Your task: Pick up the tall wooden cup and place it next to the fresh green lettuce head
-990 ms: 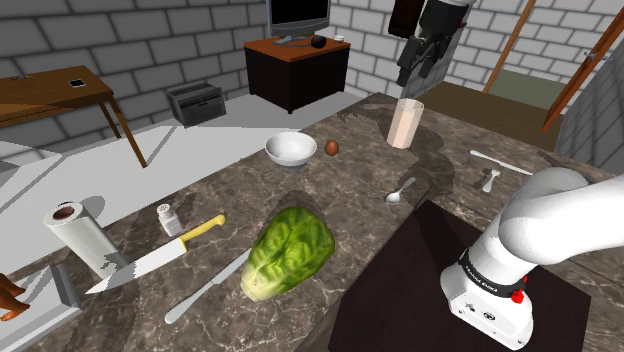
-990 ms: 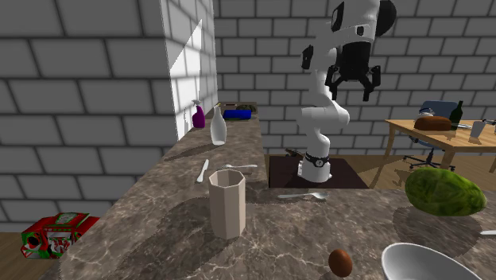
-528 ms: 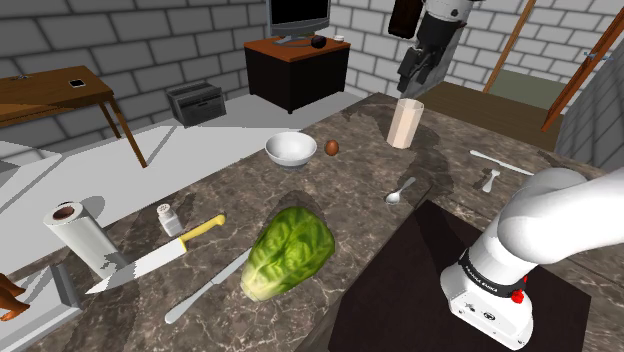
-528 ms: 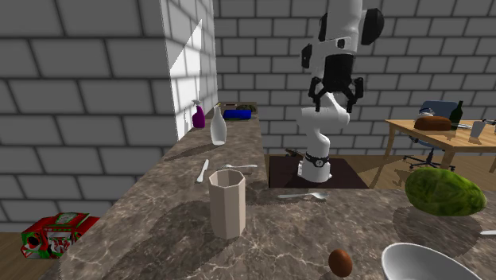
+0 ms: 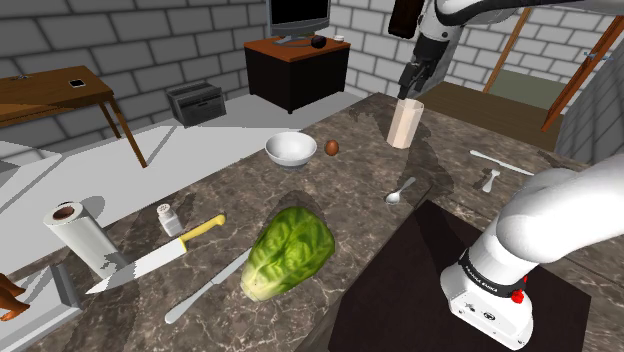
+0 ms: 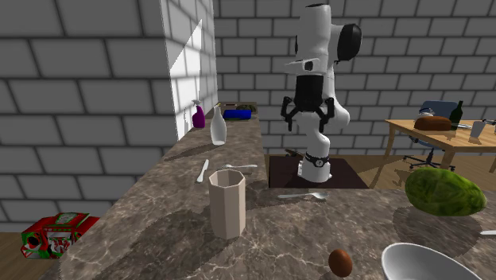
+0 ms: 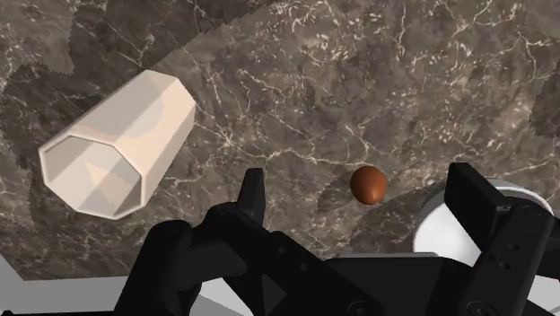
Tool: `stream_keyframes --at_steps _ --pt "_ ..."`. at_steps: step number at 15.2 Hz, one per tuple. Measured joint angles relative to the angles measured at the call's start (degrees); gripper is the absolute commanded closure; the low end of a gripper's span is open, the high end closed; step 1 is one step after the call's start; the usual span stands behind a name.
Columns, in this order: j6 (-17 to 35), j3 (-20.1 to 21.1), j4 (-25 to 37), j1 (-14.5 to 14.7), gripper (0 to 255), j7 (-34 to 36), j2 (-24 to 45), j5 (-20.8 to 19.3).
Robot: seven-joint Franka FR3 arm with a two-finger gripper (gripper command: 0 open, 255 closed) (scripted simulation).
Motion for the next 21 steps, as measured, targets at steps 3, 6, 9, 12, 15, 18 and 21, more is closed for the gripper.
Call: stream_keyframes --at_steps 3,6,9,12,15,18,21 --pt "2.47 -3.04 1.96 -0.11 0 -3.89 4.75 0.31" --pt "5.13 -6.19 4.07 -0.2 0 -8.2 10.02 1.29" --pt "7.61 -9.42 7.09 -0.35 0 -13.17 16.24 3.32" --pt "9.66 -11.79 10.3 -0.58 0 -17.83 22.52 6.23" --pt "10.63 -13.74 14.8 -1.58 0 -23.17 29.45 10.06" --pt "11.44 -14.42 18.55 -2.88 0 -27.23 35.39 13.6" --pt "13.34 -14.4 18.0 -3.32 0 -28.5 37.1 14.79"
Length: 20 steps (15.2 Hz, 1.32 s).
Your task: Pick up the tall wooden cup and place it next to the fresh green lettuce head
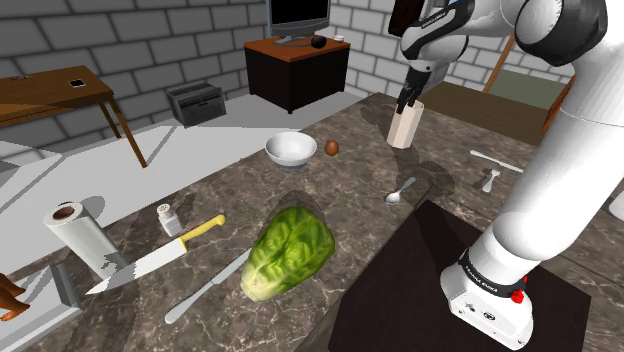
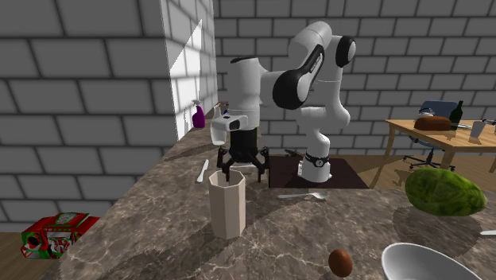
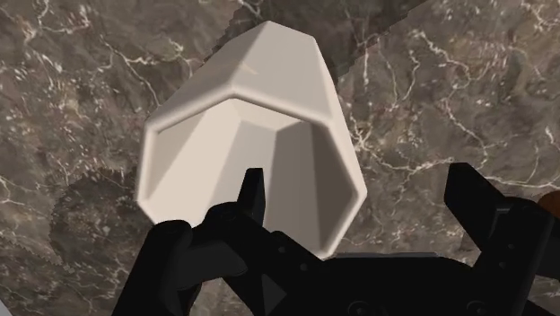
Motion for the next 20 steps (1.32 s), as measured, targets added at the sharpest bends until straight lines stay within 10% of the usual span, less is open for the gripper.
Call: stream_keyframes --at_steps 10,11,20 --pt "3.03 0.35 -1.2 -0.34 0 -1.15 2.19 1.63" --pt "3.03 0.35 -1.2 -0.34 255 -1.15 2.19 1.63" --pt "3.01 0.34 -1.2 -0.34 255 -1.14 2.16 1.63"
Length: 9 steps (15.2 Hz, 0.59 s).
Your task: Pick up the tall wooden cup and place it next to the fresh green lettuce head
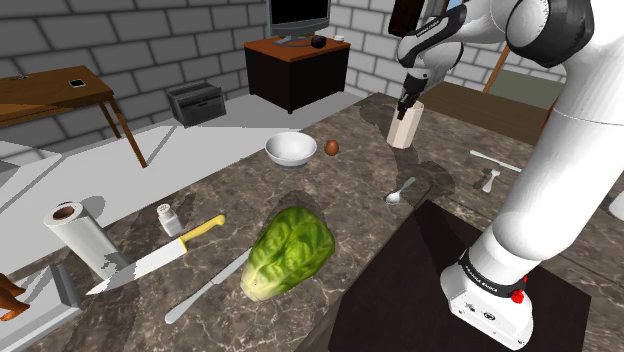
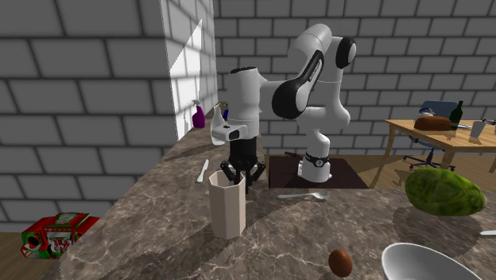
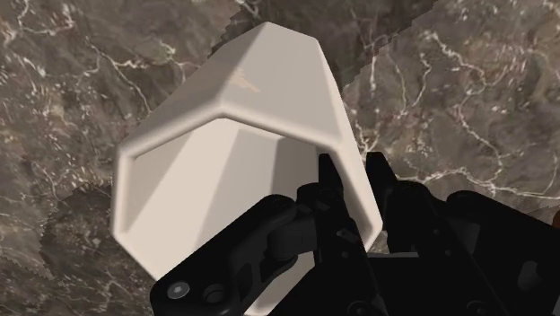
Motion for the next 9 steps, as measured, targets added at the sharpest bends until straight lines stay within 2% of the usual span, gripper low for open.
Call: stream_keyframes --at_steps 9 --pt "-4.76 -0.44 2.68 0.36 255 1.44 -2.48 -1.98"
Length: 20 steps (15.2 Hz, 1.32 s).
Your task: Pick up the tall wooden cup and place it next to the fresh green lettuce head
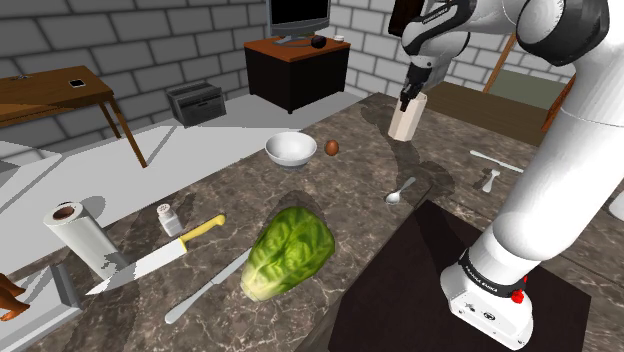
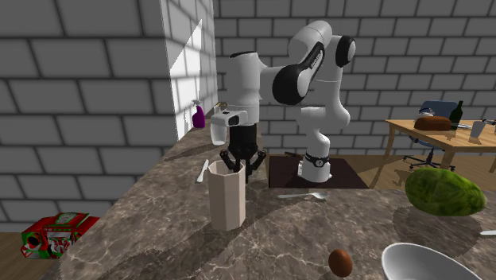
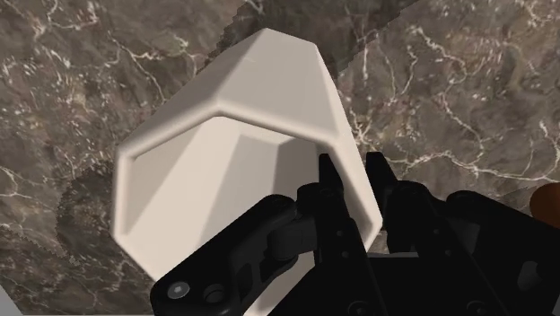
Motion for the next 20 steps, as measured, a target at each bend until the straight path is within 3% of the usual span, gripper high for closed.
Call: stream_keyframes --at_steps 20 --pt "-14.54 -0.37 11.71 0.3 255 2.43 -3.45 -2.73"
